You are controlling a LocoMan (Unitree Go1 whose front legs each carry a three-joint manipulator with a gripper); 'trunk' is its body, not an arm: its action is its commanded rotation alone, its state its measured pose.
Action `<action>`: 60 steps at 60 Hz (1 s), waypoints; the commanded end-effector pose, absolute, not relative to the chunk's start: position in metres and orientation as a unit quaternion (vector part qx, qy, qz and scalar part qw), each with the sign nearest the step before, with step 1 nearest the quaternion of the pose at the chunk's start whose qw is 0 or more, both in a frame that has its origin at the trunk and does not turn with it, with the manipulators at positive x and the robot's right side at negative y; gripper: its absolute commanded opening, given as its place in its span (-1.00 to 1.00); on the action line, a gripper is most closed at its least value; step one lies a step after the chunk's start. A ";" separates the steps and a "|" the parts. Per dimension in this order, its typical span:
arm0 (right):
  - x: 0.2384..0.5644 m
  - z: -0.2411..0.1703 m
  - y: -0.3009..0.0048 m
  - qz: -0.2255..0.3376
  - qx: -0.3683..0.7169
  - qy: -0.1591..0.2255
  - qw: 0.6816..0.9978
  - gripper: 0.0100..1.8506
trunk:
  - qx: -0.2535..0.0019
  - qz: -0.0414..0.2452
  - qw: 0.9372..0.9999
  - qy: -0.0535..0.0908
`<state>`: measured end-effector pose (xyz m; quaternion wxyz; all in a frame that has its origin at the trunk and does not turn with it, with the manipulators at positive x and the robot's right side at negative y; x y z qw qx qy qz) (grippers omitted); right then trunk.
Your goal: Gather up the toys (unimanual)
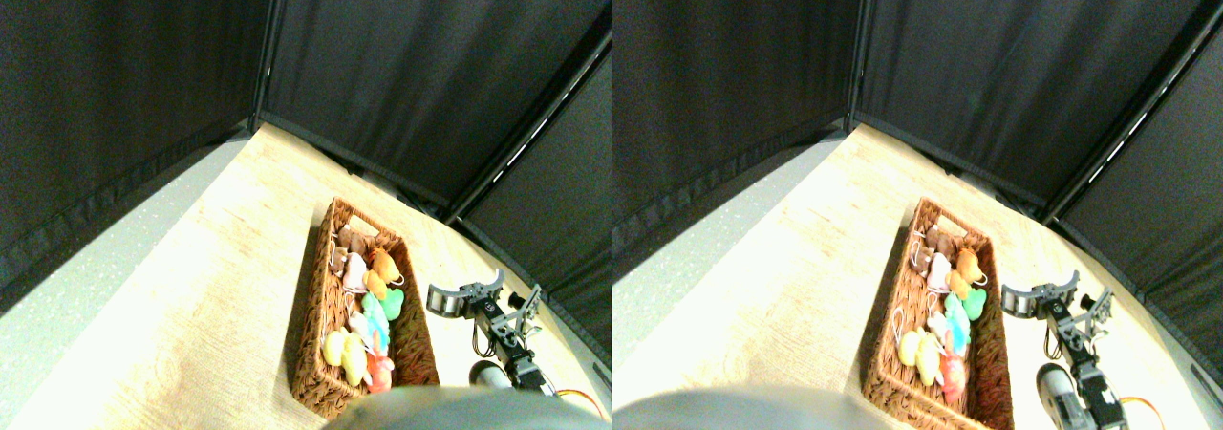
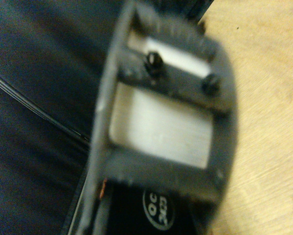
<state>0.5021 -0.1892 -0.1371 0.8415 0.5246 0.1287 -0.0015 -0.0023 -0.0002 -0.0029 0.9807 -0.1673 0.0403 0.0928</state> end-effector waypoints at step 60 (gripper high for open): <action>0.416 -0.164 -0.279 -0.142 0.535 -0.061 0.831 -0.95 | -0.059 -0.022 0.997 0.053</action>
